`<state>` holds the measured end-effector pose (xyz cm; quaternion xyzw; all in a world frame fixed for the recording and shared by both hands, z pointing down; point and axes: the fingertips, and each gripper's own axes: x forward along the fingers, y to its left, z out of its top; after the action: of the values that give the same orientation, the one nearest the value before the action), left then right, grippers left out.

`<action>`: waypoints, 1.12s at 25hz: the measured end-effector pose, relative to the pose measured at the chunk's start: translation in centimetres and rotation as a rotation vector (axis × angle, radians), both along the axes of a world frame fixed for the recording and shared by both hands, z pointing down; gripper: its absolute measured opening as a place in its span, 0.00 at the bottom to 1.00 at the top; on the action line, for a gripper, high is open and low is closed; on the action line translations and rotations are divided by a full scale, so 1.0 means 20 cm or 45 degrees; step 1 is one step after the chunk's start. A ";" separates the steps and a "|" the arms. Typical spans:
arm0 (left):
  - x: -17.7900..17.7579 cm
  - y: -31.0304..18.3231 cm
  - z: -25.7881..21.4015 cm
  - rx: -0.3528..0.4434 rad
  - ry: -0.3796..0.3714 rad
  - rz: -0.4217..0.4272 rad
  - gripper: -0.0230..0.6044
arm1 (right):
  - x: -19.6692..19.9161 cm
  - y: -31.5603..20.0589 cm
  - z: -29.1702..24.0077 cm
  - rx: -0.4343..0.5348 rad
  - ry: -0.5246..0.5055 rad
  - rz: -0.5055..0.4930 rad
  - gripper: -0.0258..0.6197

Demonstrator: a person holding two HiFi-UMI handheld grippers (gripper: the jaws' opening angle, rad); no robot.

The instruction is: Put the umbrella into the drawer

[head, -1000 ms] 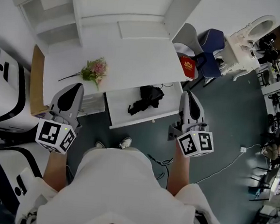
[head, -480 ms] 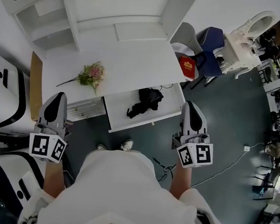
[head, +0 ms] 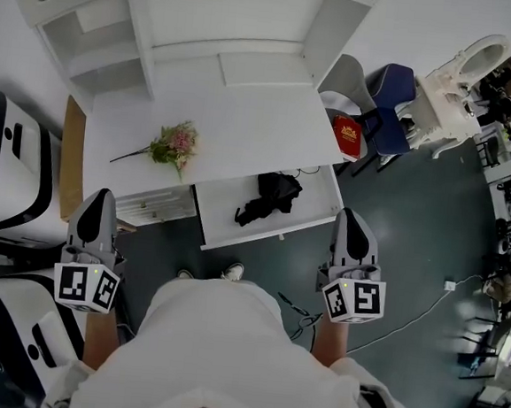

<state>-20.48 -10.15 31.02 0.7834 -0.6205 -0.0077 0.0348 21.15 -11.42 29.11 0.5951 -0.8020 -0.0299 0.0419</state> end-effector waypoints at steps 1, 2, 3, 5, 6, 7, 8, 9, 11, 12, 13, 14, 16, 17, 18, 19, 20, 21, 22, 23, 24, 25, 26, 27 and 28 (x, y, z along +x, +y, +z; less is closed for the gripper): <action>0.00 0.01 0.01 -0.006 0.009 -0.004 0.06 | 0.00 0.00 -0.01 0.004 -0.011 0.002 0.04; 0.00 0.01 0.02 -0.014 0.018 -0.002 0.06 | 0.00 0.01 -0.02 0.010 -0.016 0.003 0.04; 0.01 0.02 0.03 -0.021 0.027 0.007 0.06 | -0.01 0.01 -0.03 0.016 -0.015 0.001 0.04; 0.04 0.02 0.05 -0.030 0.039 0.023 0.06 | -0.02 0.01 -0.05 0.026 -0.016 -0.008 0.04; 0.05 0.02 0.05 -0.030 0.045 0.027 0.06 | -0.03 0.01 -0.06 0.027 -0.025 -0.016 0.04; 0.05 0.02 0.05 -0.027 0.048 0.030 0.06 | -0.05 0.01 -0.06 0.027 -0.035 -0.022 0.04; 0.05 0.02 0.04 -0.020 0.050 0.035 0.06 | -0.06 0.01 -0.06 0.024 -0.040 -0.028 0.04; 0.05 0.02 0.04 -0.011 0.048 0.043 0.06 | -0.07 0.02 -0.06 0.021 -0.038 -0.032 0.04; 0.05 0.03 0.03 0.002 0.043 0.056 0.06 | -0.10 0.03 -0.05 0.011 -0.026 -0.041 0.04; 0.05 0.03 0.03 0.004 0.043 0.057 0.06 | -0.12 0.03 -0.05 0.007 -0.025 -0.047 0.04; 0.04 0.04 0.03 0.001 0.047 0.054 0.06 | -0.13 0.03 -0.04 0.004 -0.027 -0.052 0.04; 0.04 0.05 0.04 -0.004 0.052 0.049 0.06 | -0.14 0.04 -0.04 0.002 -0.032 -0.056 0.04; 0.03 0.06 0.05 -0.011 0.063 0.041 0.06 | -0.16 0.05 -0.03 -0.004 -0.036 -0.062 0.04; 0.02 0.07 0.05 -0.011 0.067 0.040 0.06 | -0.16 0.05 -0.03 -0.007 -0.035 -0.066 0.04; 0.02 0.08 0.05 -0.010 0.069 0.040 0.06 | -0.18 0.06 -0.03 -0.008 -0.034 -0.070 0.04; 0.02 0.08 0.05 -0.009 0.070 0.041 0.06 | -0.19 0.06 -0.03 -0.008 -0.034 -0.073 0.04; 0.01 0.09 0.05 -0.009 0.070 0.041 0.06 | -0.20 0.06 -0.03 -0.008 -0.035 -0.076 0.04; 0.01 0.10 0.05 -0.011 0.069 0.042 0.06 | -0.21 0.06 -0.03 -0.008 -0.039 -0.078 0.04; 0.00 0.11 0.05 -0.014 0.069 0.042 0.06 | -0.22 0.07 -0.03 -0.010 -0.044 -0.079 0.04; 0.00 0.12 0.06 -0.019 0.069 0.042 0.06 | -0.23 0.07 -0.02 -0.012 -0.048 -0.080 0.04; 0.00 0.13 0.06 -0.024 0.067 0.044 0.06 | -0.23 0.08 -0.02 -0.014 -0.049 -0.082 0.04; -0.01 0.13 0.07 -0.026 0.065 0.047 0.06 | -0.24 0.08 -0.02 -0.016 -0.048 -0.083 0.04; -0.01 0.14 0.08 -0.028 0.061 0.051 0.06 | -0.25 0.09 -0.02 -0.018 -0.045 -0.083 0.04; -0.02 0.14 0.08 -0.029 0.059 0.053 0.06 | -0.26 0.09 -0.01 -0.021 -0.042 -0.082 0.04; -0.02 0.15 0.09 -0.031 0.059 0.052 0.06 | -0.26 0.10 0.00 -0.026 -0.040 -0.081 0.04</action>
<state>-20.95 -7.19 32.80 0.7951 -0.6034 -0.0178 0.0588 15.91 -9.49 29.10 0.5691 -0.8214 -0.0138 0.0344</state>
